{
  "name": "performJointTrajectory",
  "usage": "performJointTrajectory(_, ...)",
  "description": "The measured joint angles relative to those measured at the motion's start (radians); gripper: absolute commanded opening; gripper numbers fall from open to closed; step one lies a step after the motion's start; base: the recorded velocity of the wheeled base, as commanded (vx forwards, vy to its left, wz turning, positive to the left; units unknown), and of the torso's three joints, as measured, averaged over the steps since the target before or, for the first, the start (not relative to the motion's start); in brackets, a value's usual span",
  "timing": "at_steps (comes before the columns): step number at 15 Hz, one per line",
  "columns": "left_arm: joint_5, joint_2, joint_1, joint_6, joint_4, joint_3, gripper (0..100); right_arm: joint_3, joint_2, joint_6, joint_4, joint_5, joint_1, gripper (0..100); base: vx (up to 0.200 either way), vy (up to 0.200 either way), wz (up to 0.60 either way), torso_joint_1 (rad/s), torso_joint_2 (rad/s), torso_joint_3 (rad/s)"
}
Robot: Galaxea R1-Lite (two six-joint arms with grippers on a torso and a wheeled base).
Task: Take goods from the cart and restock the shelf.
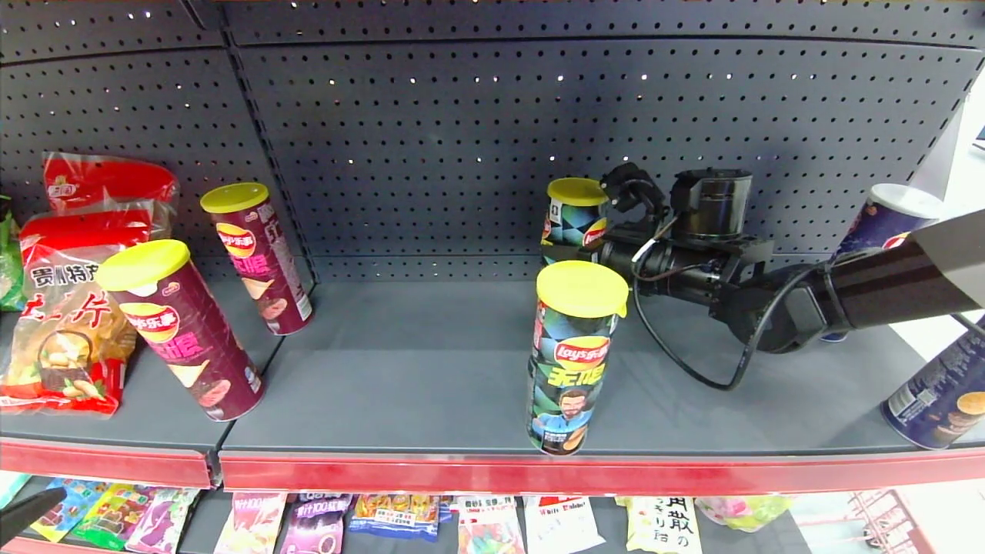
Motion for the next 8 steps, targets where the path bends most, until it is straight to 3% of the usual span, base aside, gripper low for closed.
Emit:
performJointTrajectory(4, -0.001, 0.002, 0.000, 0.000, 0.000, 0.002, 100, -0.004, 0.002, 0.006, 0.000, 0.000, 0.002, 0, 0.000, 0.000, 0.00, 0.000, 0.00, 0.000)
performJointTrajectory(5, -0.001, 0.003, 0.000, 0.000, 0.000, 0.003, 100, -0.002, 0.004, 0.005, 0.000, 0.000, 0.003, 100, 0.000, 0.000, 0.00, 0.000, 0.00, 0.000)
performJointTrajectory(8, -0.001, 0.004, 0.000, 0.000, 0.001, 0.003, 100, 0.006, 0.007, 0.005, -0.001, -0.001, 0.002, 100, 0.000, 0.000, 0.00, 0.000, 0.00, 0.000)
